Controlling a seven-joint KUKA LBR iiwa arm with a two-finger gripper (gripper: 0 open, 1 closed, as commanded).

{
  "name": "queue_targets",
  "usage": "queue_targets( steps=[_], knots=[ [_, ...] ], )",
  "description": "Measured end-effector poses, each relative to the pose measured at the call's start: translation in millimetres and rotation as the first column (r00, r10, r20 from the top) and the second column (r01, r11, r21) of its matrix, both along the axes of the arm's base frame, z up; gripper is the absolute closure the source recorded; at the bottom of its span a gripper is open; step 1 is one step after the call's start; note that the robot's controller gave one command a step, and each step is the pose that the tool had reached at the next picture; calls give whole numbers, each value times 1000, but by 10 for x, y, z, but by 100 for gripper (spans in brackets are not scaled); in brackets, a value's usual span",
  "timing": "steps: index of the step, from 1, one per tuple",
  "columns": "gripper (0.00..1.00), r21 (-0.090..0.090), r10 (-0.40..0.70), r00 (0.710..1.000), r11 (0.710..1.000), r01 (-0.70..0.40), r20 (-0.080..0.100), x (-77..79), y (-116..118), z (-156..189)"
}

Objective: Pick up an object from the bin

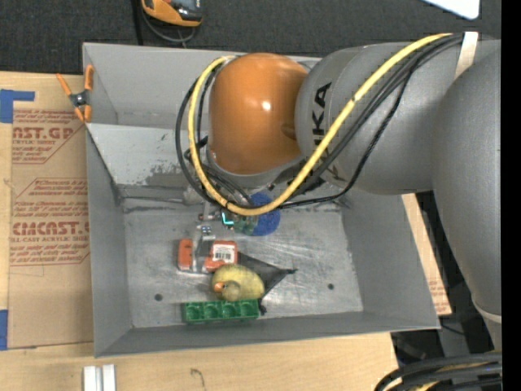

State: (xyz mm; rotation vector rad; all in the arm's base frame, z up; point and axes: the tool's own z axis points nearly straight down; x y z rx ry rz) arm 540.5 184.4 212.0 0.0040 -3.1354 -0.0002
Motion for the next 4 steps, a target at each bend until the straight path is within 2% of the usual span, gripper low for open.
queue_targets(
  steps=[1,2,3,4],
  knots=[
    [0,1,-2,1000,1000,2,8,20,-9,42],
    [0,3,19,1000,1000,-19,13,-65,-138,-507],
    [100,10,105,993,994,-106,47,-143,-320,-1307],
    [100,10,105,993,994,-106,47,-143,-320,-1307]
  ],
)
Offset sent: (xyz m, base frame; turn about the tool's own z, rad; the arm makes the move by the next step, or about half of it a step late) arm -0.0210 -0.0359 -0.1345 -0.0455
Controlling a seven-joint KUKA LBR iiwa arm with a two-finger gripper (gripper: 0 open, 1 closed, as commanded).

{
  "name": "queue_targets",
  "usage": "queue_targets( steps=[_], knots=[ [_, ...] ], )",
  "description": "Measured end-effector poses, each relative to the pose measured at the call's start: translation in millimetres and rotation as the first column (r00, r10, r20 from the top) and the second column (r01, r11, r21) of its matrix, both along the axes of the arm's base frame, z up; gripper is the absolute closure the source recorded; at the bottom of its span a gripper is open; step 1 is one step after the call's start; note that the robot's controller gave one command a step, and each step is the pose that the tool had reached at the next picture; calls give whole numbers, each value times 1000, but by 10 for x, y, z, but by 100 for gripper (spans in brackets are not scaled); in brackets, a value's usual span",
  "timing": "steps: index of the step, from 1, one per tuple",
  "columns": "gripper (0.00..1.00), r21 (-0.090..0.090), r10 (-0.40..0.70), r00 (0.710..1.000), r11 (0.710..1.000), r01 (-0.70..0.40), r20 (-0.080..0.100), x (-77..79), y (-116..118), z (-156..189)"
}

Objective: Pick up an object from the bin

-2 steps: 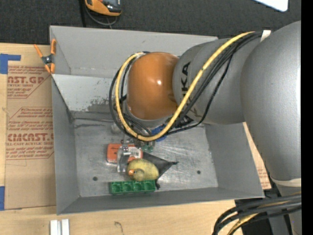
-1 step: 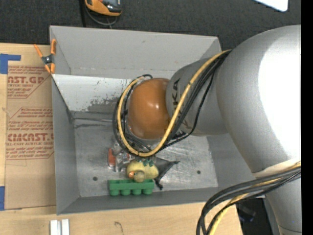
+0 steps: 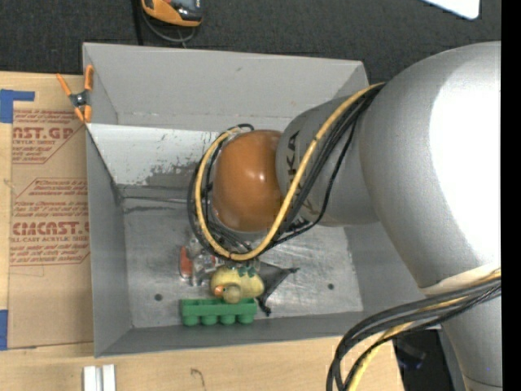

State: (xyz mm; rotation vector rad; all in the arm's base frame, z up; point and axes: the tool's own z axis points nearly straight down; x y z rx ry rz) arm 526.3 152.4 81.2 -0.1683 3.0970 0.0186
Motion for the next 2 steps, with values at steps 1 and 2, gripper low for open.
queue_targets(
  steps=[1,2],
  knots=[
    [100,-12,-1,999,1000,0,-39,-52,-58,354],
    [0,-9,12,1000,1000,-12,-20,50,-65,-12]
  ],
)
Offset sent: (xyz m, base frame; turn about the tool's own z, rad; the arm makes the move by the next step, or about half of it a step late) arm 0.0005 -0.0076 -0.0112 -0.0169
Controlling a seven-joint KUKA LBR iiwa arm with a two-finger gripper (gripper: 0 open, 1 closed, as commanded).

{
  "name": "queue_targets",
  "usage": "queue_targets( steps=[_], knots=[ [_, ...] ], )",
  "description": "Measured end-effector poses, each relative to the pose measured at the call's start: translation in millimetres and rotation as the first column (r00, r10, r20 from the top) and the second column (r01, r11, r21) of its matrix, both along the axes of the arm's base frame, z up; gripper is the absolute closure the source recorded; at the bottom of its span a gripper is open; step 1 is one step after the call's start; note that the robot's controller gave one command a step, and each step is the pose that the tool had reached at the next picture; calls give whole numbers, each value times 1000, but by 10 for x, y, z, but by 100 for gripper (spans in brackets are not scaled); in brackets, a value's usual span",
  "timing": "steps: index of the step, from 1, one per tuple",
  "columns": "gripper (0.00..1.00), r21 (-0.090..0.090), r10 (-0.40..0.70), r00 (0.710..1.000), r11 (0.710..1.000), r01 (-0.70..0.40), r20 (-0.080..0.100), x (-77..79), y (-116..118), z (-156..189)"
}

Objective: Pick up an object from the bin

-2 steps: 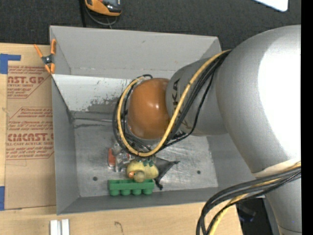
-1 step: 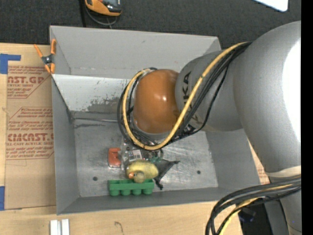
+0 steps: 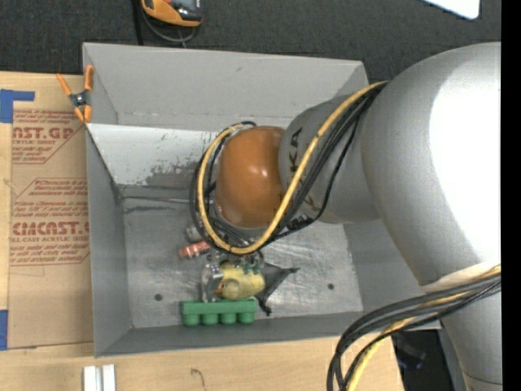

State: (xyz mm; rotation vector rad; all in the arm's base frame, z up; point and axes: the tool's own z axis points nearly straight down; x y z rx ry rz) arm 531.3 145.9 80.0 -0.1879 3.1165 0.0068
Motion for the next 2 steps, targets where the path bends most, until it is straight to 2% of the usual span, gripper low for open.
queue_targets(
  steps=[1,2],
  knots=[
    [100,-1,5,1000,1000,-5,-13,-23,11,-67],
    [0,0,4,1000,1000,-4,-4,-7,3,-75]
  ],
)
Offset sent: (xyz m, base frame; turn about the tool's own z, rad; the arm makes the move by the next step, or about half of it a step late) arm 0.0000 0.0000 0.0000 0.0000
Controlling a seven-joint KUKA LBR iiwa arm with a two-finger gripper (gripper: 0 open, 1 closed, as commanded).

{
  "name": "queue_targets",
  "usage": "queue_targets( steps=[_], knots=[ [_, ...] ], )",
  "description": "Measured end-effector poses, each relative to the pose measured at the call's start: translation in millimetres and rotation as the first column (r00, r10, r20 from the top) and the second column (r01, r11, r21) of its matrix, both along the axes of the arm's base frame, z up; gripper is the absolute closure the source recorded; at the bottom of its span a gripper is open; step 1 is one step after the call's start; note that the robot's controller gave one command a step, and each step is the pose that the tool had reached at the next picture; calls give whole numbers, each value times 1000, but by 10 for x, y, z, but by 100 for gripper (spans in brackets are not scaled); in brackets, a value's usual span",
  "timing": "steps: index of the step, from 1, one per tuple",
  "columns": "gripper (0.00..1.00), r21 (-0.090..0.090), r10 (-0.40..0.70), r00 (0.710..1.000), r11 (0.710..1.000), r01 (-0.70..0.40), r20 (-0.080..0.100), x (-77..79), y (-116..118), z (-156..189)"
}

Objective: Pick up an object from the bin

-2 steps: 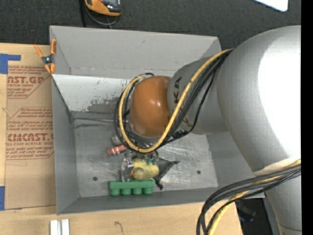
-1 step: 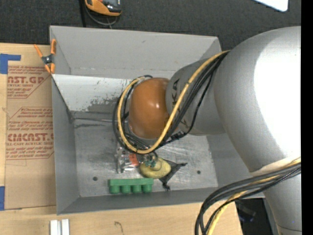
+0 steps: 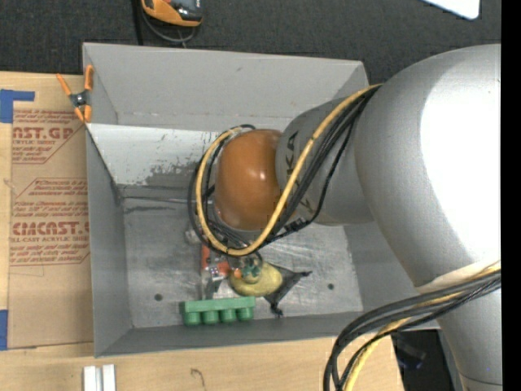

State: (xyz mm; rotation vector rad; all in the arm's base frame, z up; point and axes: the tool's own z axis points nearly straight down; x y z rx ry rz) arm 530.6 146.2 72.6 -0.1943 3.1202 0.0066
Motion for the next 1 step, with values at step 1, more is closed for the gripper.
queue_targets(
  steps=[1],
  knots=[
    [0,0,0,1000,1000,0,-1,-1,-1,-1]
  ],
)
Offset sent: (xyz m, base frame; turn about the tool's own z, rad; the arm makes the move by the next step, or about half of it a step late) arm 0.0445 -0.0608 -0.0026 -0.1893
